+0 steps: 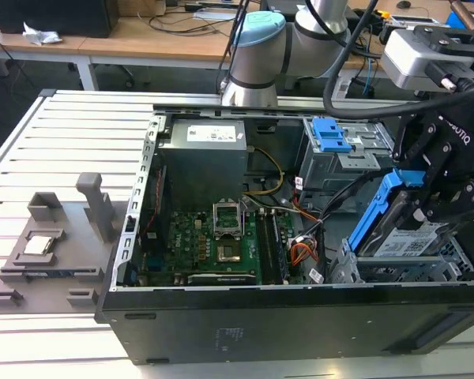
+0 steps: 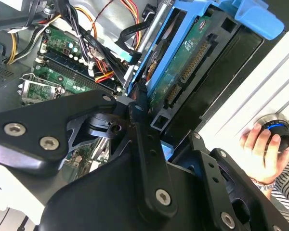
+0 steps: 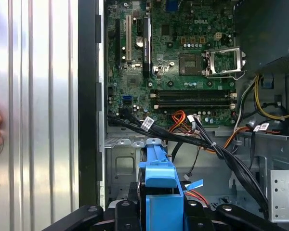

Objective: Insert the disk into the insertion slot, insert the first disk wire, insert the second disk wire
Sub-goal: 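Insert the disk into the insertion slot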

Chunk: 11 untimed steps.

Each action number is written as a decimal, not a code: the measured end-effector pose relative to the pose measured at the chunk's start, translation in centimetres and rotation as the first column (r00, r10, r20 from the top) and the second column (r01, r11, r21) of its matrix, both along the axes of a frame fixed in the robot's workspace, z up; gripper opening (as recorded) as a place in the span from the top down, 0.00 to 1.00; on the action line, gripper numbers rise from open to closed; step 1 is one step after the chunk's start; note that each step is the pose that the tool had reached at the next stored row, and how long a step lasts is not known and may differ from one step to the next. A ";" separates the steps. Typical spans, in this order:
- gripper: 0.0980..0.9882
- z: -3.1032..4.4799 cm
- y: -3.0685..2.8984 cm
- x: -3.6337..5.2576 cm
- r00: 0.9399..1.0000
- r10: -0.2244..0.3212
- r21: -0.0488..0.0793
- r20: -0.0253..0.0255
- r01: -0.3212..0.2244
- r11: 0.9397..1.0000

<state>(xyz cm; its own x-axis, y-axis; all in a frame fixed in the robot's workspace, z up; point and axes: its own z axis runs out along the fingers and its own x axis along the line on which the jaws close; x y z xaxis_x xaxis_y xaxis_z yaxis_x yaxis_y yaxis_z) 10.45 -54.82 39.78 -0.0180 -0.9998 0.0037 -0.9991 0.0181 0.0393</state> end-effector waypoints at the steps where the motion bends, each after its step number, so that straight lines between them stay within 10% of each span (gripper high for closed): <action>1: 0.69 0.00 0.00 0.00 1.000 0.000 0.000 0.000 0.000 1.000; 8: 0.63 -0.01 0.00 0.00 1.000 0.000 0.000 0.000 0.000 1.000; 11: 0.85 -0.02 0.00 0.00 1.000 0.000 0.000 0.000 0.000 1.000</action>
<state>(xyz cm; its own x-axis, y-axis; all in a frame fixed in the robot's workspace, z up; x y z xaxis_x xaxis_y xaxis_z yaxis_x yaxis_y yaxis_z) 10.45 -54.81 39.76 -0.0180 -0.9998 0.0035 -0.9991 0.0181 0.0393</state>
